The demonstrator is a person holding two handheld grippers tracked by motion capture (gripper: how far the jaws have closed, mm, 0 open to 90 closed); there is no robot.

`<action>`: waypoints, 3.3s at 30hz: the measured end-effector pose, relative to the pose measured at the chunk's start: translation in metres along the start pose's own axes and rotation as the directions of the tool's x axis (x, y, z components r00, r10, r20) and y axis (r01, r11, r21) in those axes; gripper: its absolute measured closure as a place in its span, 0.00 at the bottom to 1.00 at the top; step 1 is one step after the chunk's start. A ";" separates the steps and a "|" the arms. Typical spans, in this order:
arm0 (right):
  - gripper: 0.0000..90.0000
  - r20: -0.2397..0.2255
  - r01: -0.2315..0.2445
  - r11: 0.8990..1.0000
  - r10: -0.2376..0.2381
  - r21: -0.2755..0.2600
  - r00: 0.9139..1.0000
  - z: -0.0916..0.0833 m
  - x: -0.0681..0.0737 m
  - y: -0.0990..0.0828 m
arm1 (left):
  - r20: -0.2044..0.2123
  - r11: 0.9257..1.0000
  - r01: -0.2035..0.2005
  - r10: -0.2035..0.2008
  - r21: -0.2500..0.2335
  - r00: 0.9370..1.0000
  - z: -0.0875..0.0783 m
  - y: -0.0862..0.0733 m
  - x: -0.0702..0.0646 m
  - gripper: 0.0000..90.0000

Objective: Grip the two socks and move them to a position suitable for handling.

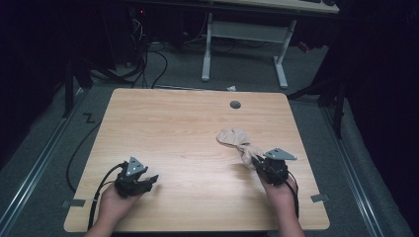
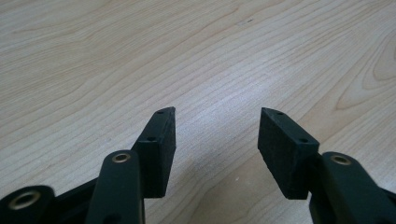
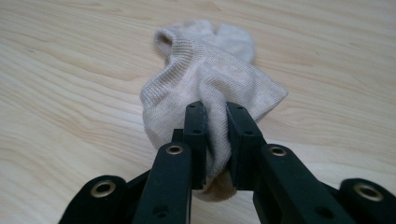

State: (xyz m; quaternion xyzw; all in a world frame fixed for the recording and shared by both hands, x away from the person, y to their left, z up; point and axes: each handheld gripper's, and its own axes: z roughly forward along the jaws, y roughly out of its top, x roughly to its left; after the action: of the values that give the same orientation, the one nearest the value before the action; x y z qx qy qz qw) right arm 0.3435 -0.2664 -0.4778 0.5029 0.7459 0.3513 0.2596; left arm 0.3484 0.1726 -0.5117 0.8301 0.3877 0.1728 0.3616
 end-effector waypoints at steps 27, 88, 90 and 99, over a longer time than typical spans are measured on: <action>0.87 -0.294 0.219 0.975 -0.220 -0.037 0.930 0.004 0.128 0.016 | -0.005 1.000 -0.007 0.007 -0.001 1.000 0.000 0.001 0.000 0.52; 1.00 -0.524 0.467 0.883 -0.380 0.039 0.762 0.026 0.190 -0.017 | -0.005 1.000 -0.006 0.006 0.003 1.000 -0.002 0.000 -0.001 0.56; 1.00 -0.535 0.467 0.884 -0.379 0.033 0.755 0.025 0.197 -0.014 | -0.007 1.000 -0.006 0.006 0.000 1.000 -0.004 -0.001 0.000 0.56; 0.79 -0.498 0.394 0.918 -0.363 -0.046 0.788 0.019 0.184 -0.001 | -0.012 1.000 0.007 -0.007 0.001 1.000 -0.005 -0.003 0.002 0.56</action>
State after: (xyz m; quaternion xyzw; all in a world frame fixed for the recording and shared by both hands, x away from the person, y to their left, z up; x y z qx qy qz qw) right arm 0.2903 -0.0900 -0.4965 0.2434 0.8828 0.3868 0.1089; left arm 0.3453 0.1782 -0.5103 0.8278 0.3928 0.1762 0.3598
